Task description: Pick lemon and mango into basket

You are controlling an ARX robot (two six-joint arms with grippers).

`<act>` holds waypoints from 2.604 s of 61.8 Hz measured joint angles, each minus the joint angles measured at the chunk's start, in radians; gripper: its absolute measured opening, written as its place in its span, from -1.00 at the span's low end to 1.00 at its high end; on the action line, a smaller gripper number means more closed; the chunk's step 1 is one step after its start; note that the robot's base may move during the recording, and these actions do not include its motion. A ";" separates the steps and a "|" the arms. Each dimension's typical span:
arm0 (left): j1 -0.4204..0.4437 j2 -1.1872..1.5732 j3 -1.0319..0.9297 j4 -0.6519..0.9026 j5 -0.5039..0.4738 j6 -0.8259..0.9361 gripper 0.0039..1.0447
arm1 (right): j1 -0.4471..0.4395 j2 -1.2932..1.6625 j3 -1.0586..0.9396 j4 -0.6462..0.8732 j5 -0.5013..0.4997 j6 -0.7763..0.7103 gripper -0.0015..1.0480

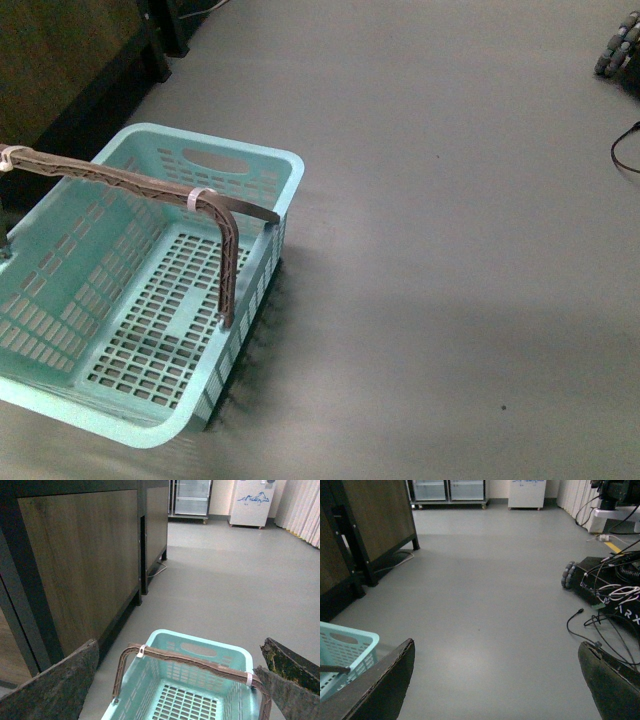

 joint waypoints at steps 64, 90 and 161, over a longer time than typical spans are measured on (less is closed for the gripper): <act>-0.018 1.952 0.737 0.482 0.099 -1.125 0.87 | 0.000 0.000 0.000 0.000 0.000 0.000 0.83; -0.037 2.182 0.960 0.454 0.058 -1.201 0.66 | 0.000 0.000 0.000 0.000 0.000 0.000 0.83; -0.082 1.455 0.741 0.148 0.004 -1.390 -0.90 | 0.000 0.000 0.000 0.000 0.000 0.000 0.83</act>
